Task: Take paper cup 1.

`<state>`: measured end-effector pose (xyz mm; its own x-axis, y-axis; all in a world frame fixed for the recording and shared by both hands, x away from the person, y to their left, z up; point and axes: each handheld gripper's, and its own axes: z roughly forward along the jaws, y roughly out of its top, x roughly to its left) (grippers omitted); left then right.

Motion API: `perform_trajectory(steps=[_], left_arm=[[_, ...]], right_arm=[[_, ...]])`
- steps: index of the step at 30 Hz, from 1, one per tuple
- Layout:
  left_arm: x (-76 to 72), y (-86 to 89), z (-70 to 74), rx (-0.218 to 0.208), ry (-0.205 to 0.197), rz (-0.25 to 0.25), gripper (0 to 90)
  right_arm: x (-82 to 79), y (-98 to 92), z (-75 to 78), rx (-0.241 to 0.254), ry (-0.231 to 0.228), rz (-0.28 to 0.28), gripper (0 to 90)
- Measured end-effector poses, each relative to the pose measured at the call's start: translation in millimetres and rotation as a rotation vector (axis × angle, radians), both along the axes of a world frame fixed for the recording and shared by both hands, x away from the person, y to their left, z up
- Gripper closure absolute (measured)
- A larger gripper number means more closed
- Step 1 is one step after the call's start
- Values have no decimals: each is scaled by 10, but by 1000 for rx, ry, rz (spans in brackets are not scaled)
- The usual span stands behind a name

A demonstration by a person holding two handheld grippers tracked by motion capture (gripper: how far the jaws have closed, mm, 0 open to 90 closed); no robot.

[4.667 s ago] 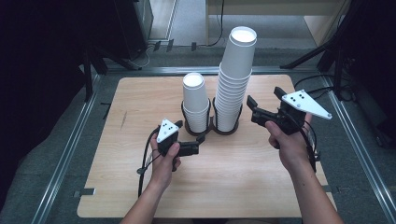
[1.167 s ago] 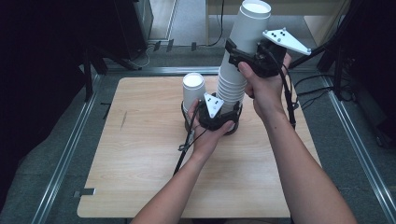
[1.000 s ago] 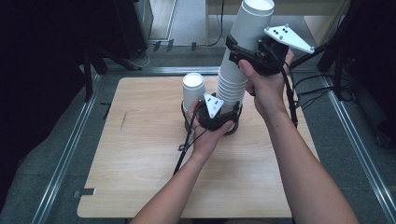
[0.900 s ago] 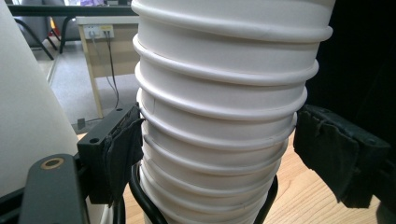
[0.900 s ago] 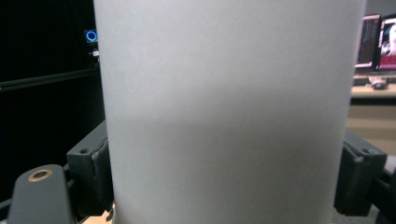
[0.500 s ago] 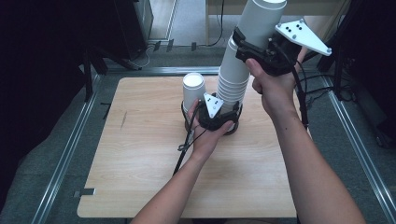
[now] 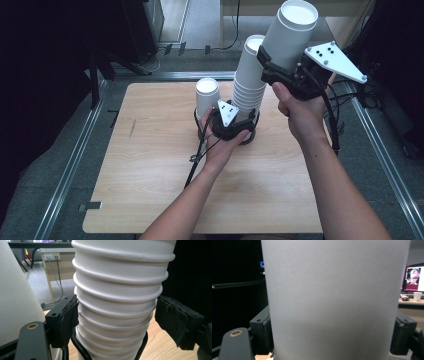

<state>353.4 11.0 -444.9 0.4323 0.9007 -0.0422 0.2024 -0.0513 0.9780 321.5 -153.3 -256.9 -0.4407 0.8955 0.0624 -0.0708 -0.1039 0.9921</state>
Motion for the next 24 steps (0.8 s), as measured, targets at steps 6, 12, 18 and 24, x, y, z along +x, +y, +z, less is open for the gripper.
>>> perform_trajectory(steps=[6,12,18,24], left_arm=[[-56,19,11,-2,0,-32,162],[-165,76,34,5,-5,-47,95],[-302,182,30,7,-9,-49,85],[-446,337,52,-6,-1,-59,79]], right_arm=[[-102,-92,-107,-9,5,-13,159],[-231,-160,-244,-52,-10,-14,157],[-340,-214,-411,-64,-5,-24,152],[-398,-284,-592,-71,25,-38,147]])
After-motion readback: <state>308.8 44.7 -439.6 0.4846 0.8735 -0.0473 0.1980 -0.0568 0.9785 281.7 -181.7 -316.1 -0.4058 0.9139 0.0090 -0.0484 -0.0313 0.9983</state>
